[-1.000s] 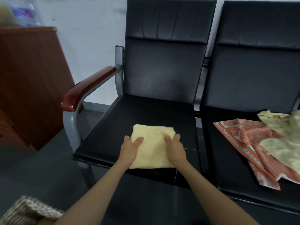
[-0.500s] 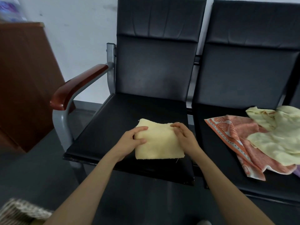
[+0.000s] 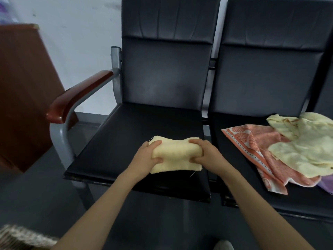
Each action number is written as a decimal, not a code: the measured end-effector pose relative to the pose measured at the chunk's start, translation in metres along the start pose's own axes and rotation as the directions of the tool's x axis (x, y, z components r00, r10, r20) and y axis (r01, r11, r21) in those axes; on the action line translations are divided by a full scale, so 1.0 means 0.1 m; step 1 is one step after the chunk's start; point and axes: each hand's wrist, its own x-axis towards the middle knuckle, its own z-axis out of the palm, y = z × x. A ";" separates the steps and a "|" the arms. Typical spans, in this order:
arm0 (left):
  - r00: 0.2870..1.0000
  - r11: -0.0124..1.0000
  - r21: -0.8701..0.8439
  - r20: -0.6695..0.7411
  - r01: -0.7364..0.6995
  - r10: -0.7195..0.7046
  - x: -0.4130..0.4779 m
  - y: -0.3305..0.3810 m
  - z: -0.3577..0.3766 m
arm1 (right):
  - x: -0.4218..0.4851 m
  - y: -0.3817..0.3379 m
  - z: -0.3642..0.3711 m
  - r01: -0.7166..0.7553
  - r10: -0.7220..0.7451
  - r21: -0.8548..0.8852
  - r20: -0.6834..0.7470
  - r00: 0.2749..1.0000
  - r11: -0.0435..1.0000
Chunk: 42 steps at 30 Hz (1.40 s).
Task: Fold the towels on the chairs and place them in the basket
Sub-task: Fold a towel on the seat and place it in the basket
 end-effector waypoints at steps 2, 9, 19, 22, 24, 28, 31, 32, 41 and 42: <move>0.996 0.994 0.095 -0.066 -0.047 0.053 -0.01 0.04 0.02 | 0.01 -0.01 0.02 0.032 -0.038 -0.048 -0.117 0.992 0.998; 0.934 0.951 0.269 -0.275 -0.154 0.229 -0.06 0.09 0.03 | 0.03 0.01 0.07 0.118 -0.154 -0.141 -0.277 0.948 0.983; 0.936 0.938 0.341 -0.306 -0.063 0.174 -0.04 0.05 -0.05 | 0.02 0.01 0.06 0.100 -0.124 -0.140 -0.174 0.977 0.985; 0.952 0.961 0.237 -0.233 -0.144 0.200 -0.05 0.01 -0.11 | 0.01 0.02 0.00 0.047 -0.046 0.008 -0.105 0.993 0.999; 0.981 0.995 -0.012 -0.166 -0.099 0.096 -0.06 0.02 -0.15 | -0.01 0.02 -0.03 0.025 -0.019 0.094 -0.068 0.998 0.995; 0.995 0.926 -0.374 -0.050 0.058 -0.082 -0.06 0.00 -0.19 | -0.05 0.03 -0.08 0.047 -0.030 0.323 -0.057 0.998 0.945; 0.989 0.780 -0.611 0.033 0.135 -0.145 -0.05 0.04 -0.14 | -0.06 0.02 -0.03 -0.039 0.045 0.671 0.008 0.999 0.741; 0.988 0.752 -0.645 0.032 0.135 -0.149 -0.04 0.07 -0.11 | -0.05 0.01 0.02 -0.080 0.102 0.738 0.016 0.995 0.670; 0.978 0.926 -0.370 -0.209 -0.078 -0.001 0.02 0.00 0.06 | 0.06 -0.08 0.27 0.010 0.145 0.585 -0.217 0.965 0.811; 0.981 0.933 -0.351 -0.192 -0.084 0.017 0.02 -0.03 0.05 | 0.05 -0.07 0.26 0.041 0.104 0.564 -0.223 0.969 0.825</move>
